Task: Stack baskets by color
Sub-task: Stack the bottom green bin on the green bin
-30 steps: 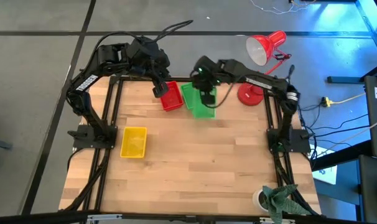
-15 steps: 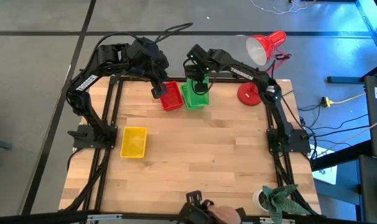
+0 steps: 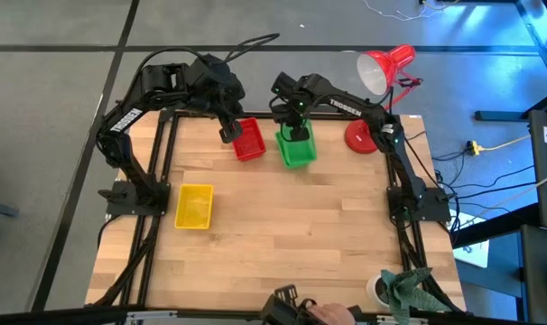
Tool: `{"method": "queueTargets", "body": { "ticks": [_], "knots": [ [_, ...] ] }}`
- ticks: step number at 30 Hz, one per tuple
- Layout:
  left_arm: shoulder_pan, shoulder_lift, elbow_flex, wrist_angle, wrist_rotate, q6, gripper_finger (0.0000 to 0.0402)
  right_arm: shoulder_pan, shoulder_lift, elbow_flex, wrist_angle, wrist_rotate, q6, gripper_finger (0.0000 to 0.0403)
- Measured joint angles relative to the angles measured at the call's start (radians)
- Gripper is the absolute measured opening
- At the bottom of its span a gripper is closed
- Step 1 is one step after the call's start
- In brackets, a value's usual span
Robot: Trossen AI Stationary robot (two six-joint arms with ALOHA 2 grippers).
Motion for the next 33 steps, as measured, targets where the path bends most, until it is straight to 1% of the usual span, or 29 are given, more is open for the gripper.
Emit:
{"method": "queueTargets", "body": {
  "ticks": [3,10,20,26,30,33],
  "knots": [
    [0.000,0.000,0.000,0.000,0.000,0.000,0.0077,0.000,0.000,0.000,-0.024,-0.026,-0.004,0.0000],
    [0.000,0.000,0.000,0.000,0.000,0.000,0.0077,0.002,0.000,0.000,-0.072,-0.026,-0.053,0.0003],
    [0.000,0.000,0.000,0.000,0.000,0.001,0.0077,0.010,0.000,0.000,-0.074,-0.025,-0.052,0.0047],
    [0.000,0.000,0.000,0.000,-0.001,0.001,0.0077,0.036,0.002,0.000,-0.081,-0.025,-0.050,0.0073],
    [0.000,0.000,0.000,0.000,-0.001,0.001,0.0077,0.048,0.002,0.000,-0.100,-0.025,-0.063,0.0071],
    [0.000,0.000,0.000,0.000,-0.001,0.001,0.0077,0.050,0.002,0.000,-0.102,-0.025,-0.067,0.0046]
  ]
}}
